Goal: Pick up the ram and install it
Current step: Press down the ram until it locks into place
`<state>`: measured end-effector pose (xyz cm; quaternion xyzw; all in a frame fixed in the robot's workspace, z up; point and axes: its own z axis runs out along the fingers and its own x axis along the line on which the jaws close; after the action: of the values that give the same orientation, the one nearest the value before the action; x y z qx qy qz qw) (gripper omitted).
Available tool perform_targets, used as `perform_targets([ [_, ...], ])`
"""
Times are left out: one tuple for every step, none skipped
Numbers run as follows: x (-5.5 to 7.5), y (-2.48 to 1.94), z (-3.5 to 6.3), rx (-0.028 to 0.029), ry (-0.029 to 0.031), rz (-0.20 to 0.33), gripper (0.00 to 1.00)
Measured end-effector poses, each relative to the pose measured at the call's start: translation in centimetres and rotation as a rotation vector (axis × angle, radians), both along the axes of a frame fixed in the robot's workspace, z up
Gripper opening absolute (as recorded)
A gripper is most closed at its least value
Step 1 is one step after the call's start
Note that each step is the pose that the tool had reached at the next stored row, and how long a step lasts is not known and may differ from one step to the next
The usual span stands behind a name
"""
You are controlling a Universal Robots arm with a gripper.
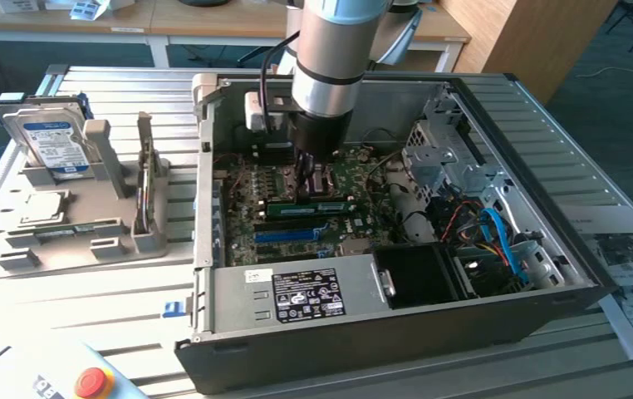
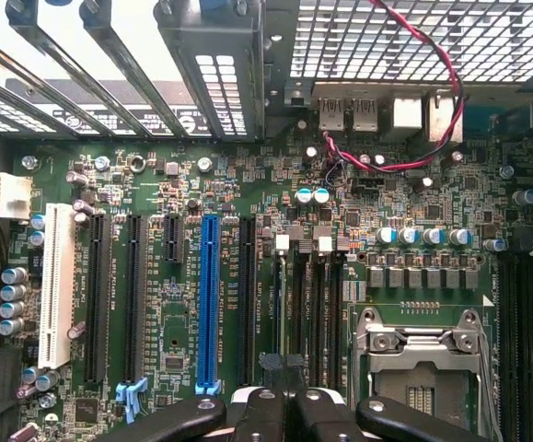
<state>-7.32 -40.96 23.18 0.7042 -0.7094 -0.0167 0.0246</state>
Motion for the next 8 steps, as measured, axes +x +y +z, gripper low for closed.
perform_targets([
  [0.00,0.00,-0.02,0.0000,0.0001,0.000,0.11],
  [0.00,0.00,-0.05,0.0000,0.0000,0.000,0.11],
  [0.00,0.00,-0.07,0.0001,0.0000,0.000,0.11],
  [0.00,0.00,-0.09,0.0000,0.0001,0.000,0.11],
  [0.00,0.00,-0.11,-0.0002,0.0002,0.000,0.11],
  [0.00,0.00,-0.12,-0.0001,0.0001,0.000,0.11],
  [0.00,0.00,-0.12,-0.0001,0.0001,0.000,0.11],
  [0.00,0.00,-0.12,0.0000,0.0000,0.000,0.11],
])
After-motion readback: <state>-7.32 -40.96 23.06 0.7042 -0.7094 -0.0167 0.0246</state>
